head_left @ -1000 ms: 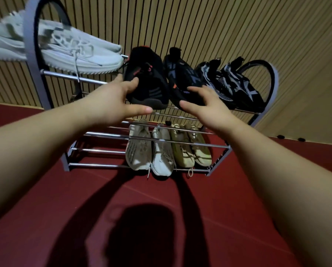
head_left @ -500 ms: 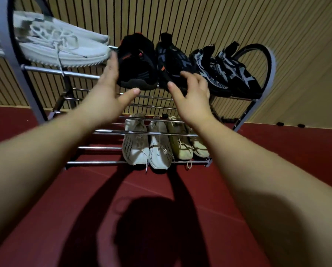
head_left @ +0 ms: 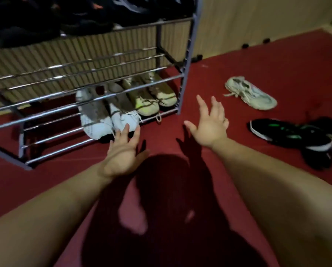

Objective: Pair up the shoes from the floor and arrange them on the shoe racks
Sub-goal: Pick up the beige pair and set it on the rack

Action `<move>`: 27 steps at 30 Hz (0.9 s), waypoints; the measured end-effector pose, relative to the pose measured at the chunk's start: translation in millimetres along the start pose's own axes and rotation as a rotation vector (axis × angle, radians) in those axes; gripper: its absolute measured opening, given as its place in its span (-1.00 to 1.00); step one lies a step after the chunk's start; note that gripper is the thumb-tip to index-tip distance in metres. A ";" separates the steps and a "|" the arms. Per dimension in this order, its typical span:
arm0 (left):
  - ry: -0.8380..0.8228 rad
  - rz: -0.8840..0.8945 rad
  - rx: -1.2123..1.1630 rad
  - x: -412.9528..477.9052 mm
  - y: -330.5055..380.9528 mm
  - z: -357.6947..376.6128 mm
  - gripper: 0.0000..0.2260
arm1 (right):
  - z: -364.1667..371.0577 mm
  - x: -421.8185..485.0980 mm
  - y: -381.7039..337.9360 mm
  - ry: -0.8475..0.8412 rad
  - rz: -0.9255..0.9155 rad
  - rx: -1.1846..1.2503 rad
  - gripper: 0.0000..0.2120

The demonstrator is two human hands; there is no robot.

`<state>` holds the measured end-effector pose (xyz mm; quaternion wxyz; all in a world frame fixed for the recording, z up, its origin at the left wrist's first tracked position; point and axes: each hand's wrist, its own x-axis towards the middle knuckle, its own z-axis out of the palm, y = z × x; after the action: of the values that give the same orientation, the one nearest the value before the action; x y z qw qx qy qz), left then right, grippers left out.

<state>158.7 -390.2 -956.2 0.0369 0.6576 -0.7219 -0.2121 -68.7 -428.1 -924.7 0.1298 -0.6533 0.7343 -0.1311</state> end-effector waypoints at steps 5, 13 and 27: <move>-0.218 0.014 0.201 32.2 53.2 15.8 -0.26 | 0.3 0.0 65.9 -0.086 0.193 0.009 -0.26; -0.262 -0.010 0.209 72.3 165.7 58.7 -0.19 | -6.0 21.6 141.1 -0.171 0.357 0.070 -0.32; -0.290 0.226 0.379 171.8 330.5 -36.0 -0.20 | -133.9 116.0 228.6 -0.304 0.457 -0.018 -0.26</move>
<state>-160.8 -550.4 -845.0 -0.1671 0.5310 -0.8153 -0.1597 -341.7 -514.6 -884.9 0.2591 -0.4837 0.8359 0.0076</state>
